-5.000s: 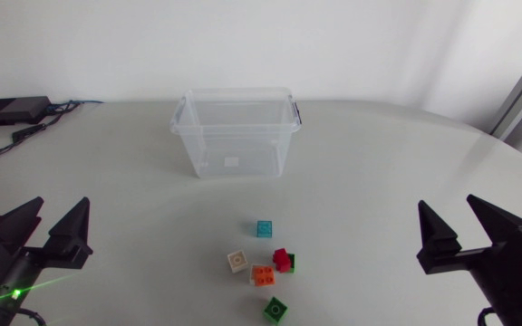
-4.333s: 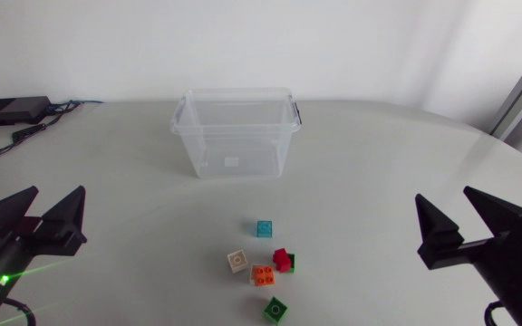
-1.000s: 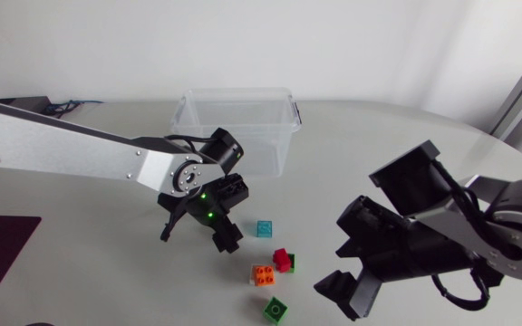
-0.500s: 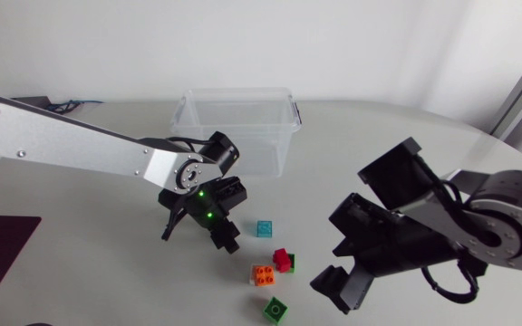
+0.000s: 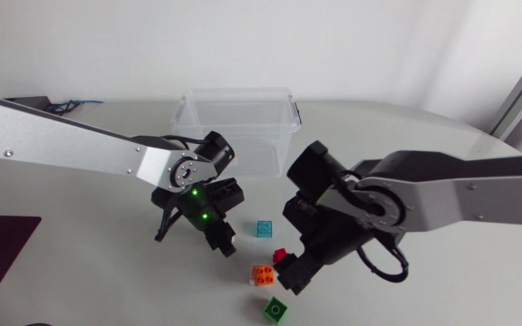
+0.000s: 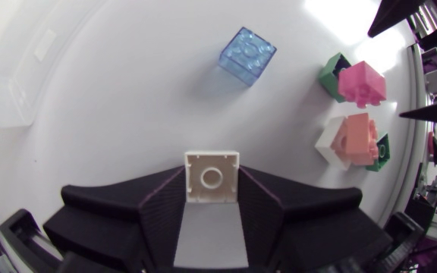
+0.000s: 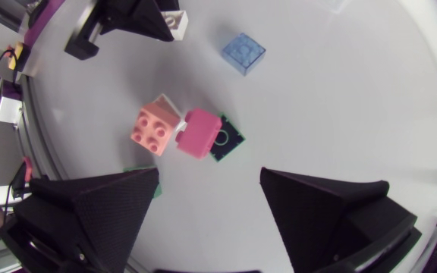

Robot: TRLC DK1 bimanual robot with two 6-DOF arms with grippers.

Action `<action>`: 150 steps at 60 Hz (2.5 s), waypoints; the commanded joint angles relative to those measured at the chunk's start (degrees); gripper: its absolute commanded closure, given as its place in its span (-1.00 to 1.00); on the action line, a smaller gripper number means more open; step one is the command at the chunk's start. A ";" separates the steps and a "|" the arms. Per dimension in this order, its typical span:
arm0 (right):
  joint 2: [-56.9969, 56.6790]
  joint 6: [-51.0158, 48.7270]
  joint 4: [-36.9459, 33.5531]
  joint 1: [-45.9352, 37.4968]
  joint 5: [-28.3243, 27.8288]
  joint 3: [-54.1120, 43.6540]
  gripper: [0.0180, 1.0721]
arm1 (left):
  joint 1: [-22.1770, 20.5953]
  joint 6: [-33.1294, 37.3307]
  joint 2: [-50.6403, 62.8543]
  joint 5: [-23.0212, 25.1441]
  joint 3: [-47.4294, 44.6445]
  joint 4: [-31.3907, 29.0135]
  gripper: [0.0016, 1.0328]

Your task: Place the duplo bricks in the container

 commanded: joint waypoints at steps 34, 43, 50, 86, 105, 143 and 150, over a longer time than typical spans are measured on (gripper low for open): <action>11.26 5.36 -2.54 1.27 1.36 9.72 -0.38 | 5.79 -0.68 -14.67 6.40 -0.40 -0.02 0.41; 11.09 5.63 -2.72 1.44 2.85 9.81 -0.12 | 6.23 -0.77 -15.02 6.66 -0.23 -0.02 0.41; 11.17 5.80 -3.25 1.27 3.56 9.20 0.05 | 6.41 -0.77 -15.02 6.75 0.30 -0.02 0.41; 4.06 0.88 -0.96 -1.54 1.71 7.44 0.72 | 9.92 -5.43 -16.25 9.39 9.62 0.07 0.41; -1.13 -1.93 -2.89 -8.14 -1.54 15.96 0.71 | 13.97 -13.77 -13.97 10.09 14.27 10.70 0.41; 1.68 -2.81 1.50 -11.56 -4.44 23.43 0.71 | 14.85 -18.87 5.10 3.94 34.40 15.01 0.26; 2.21 -2.90 2.82 -12.00 -4.44 24.40 0.71 | 14.93 -19.22 7.83 1.39 35.98 14.92 -0.59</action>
